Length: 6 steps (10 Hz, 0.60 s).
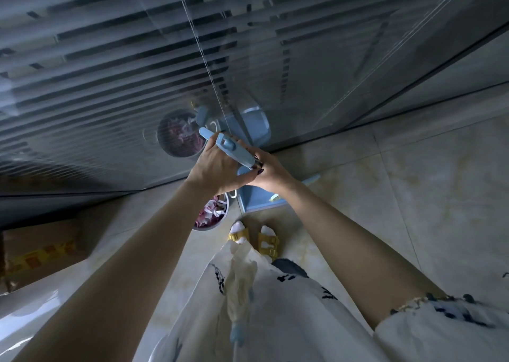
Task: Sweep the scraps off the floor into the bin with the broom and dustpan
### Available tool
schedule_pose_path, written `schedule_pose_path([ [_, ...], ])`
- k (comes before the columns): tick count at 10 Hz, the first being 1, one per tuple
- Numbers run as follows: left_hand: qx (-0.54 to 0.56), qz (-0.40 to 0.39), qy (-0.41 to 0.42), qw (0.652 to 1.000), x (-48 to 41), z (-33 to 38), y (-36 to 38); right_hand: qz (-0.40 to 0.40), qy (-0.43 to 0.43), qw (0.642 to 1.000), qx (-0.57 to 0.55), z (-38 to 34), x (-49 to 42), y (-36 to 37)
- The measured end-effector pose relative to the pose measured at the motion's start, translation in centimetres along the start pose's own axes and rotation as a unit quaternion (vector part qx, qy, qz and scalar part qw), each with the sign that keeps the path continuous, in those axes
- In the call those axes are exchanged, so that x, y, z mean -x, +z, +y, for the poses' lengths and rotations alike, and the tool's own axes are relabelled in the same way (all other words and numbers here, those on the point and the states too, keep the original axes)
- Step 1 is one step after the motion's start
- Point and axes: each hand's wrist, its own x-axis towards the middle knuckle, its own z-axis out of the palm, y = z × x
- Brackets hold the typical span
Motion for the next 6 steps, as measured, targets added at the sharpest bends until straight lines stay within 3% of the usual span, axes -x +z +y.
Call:
schedule_pose_path([
  [3, -0.008, -0.049, -0.038, 0.998, -0.3, 0.9, 0.5, -0.005, 0.021, 0.997, 0.073, 0.9, 0.2, -1.6],
  [5, -0.018, 0.033, -0.067, 0.997, 0.4, 2.7, 1.8, -0.006, 0.022, 0.988, 0.155, 0.5, 2.8, -4.6],
  [6, -0.038, 0.093, -0.135, 0.986, 1.4, 3.8, 2.2, -0.020, 0.011, 0.982, 0.189, 0.2, 4.4, -6.2],
])
